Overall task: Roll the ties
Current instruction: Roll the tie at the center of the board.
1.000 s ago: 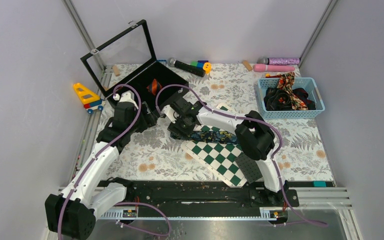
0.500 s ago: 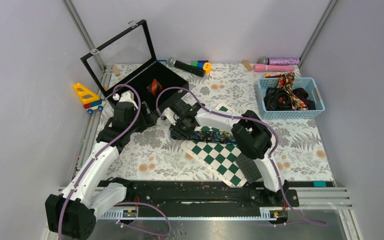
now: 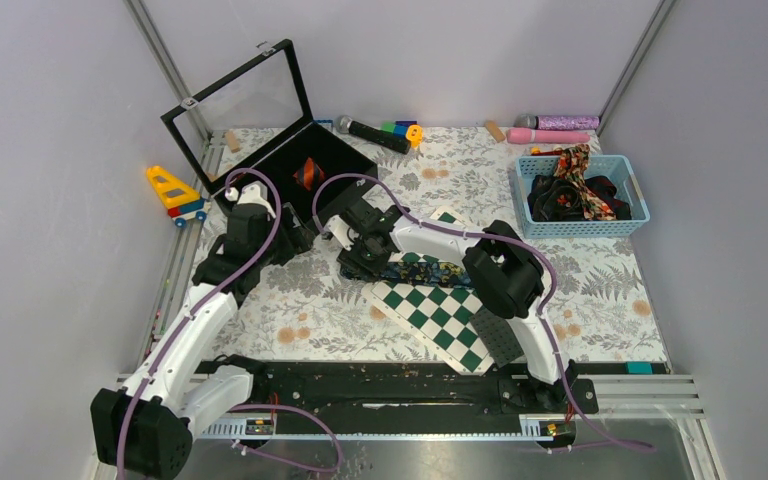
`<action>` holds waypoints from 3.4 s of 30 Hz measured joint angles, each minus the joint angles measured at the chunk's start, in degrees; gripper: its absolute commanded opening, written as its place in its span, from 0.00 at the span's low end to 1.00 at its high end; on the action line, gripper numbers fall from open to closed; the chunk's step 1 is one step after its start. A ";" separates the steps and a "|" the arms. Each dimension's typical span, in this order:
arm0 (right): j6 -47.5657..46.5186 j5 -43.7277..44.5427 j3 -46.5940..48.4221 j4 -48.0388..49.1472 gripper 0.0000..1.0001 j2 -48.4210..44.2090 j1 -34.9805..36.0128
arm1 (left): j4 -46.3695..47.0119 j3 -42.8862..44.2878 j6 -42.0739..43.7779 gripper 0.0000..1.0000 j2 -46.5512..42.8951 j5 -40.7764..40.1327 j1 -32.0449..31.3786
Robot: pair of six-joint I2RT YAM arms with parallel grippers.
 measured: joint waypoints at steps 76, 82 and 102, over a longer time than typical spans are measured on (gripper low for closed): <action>70.62 -21.84 -30.77 65.68 0.11 -2.95 -9.88 | 8.59 -4.61 -2.54 0.68 5.68 9.97 0.28; 69.83 -20.13 -30.80 63.98 0.12 -3.41 -9.88 | 8.87 -4.63 -2.54 0.68 6.38 10.05 0.28; 62.25 -18.64 -28.50 49.99 0.30 -18.38 -9.88 | 19.10 -7.45 -5.64 0.69 11.02 14.69 0.28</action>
